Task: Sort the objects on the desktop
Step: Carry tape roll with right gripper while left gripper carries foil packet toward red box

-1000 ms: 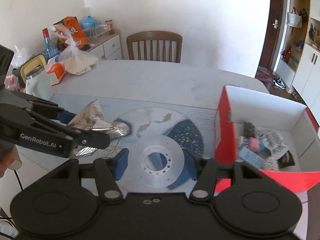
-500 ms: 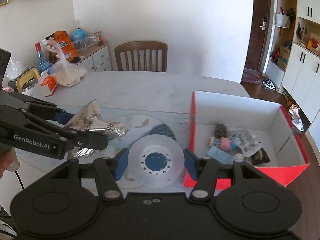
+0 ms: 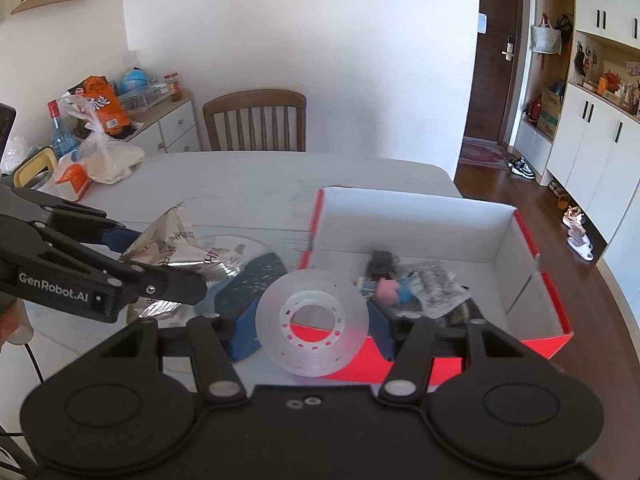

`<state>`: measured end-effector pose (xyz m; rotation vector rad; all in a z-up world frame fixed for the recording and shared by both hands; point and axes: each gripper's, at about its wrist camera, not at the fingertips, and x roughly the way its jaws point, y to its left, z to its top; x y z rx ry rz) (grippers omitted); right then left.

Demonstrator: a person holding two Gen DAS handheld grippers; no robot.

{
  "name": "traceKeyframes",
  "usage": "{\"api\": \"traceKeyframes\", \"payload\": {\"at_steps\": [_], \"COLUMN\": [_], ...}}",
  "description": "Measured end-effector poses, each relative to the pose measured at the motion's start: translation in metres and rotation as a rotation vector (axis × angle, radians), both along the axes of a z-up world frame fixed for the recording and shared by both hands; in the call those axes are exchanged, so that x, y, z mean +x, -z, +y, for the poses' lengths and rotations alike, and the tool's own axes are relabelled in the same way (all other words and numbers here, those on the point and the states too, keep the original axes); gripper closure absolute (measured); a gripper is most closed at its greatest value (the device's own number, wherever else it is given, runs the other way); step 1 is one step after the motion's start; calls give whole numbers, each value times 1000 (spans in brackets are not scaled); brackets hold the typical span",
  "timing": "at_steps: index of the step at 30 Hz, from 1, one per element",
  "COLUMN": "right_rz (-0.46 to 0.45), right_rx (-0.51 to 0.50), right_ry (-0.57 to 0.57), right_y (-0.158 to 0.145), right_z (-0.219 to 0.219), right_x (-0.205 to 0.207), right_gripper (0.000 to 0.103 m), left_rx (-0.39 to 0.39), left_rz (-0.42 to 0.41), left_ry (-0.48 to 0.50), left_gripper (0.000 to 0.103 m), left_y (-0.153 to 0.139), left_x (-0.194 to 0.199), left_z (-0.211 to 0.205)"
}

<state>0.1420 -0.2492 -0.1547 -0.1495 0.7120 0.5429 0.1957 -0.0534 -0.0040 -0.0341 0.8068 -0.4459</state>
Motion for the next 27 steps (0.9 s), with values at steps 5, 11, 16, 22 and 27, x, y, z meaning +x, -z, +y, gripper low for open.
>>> {"api": "traceKeyframes", "payload": {"at_steps": [5,11,16,22,27], "right_rz": [-1,-1,-3,1,-1], "right_rx": [-4,-10,-29,-42,-54], "right_ry": [9,19,28,48,60], "right_y": [2,6,10,16,20], "right_z": [-16,-35,-49,-66,-76], "right_x": [14,30,45,65,78], "right_gripper": [44,44,44,44,44], "left_rx": [-3,-2,5,10,21], "left_rz": [7,19,18,27,37], "left_ry": [6,12,18,32,47], "left_gripper": [45,45,45,45,45], "left_y": [2,7,7,7,6], "left_x": [13,29,47,70,92], "left_z": [-18,-39,-56,-73,-86]}}
